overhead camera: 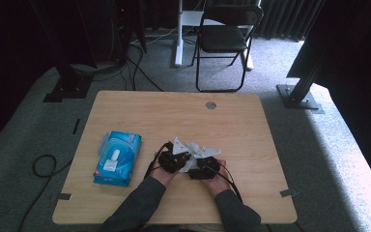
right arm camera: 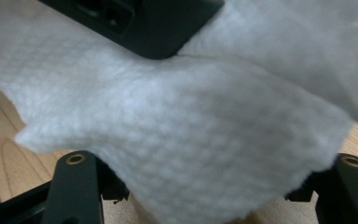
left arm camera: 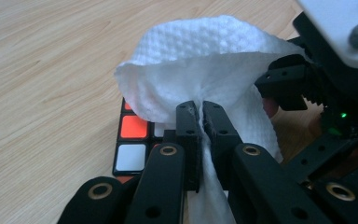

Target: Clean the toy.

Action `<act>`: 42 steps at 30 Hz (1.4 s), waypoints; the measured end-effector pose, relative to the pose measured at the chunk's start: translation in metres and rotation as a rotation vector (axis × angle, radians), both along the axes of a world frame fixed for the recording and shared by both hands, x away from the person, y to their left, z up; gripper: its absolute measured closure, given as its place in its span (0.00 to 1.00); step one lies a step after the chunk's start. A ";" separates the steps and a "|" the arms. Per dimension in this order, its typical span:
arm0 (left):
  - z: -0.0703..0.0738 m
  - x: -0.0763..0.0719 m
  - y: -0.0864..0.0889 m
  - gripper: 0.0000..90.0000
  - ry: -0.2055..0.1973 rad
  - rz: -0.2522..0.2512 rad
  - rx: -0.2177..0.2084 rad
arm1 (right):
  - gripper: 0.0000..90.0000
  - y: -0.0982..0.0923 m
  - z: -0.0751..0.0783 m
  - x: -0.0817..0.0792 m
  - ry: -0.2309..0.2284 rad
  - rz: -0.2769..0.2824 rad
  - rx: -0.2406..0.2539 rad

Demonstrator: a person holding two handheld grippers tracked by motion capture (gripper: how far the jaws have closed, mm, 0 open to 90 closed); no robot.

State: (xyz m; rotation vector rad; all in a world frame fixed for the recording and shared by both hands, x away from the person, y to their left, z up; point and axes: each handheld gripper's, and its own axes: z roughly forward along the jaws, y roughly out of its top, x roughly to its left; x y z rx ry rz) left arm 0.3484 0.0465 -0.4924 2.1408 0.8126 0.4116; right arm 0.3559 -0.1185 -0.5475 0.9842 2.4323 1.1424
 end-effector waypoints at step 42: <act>-0.001 0.019 -0.009 0.96 -0.002 0.036 -0.014 | 0.38 0.003 -0.001 -0.002 -0.009 0.016 -0.036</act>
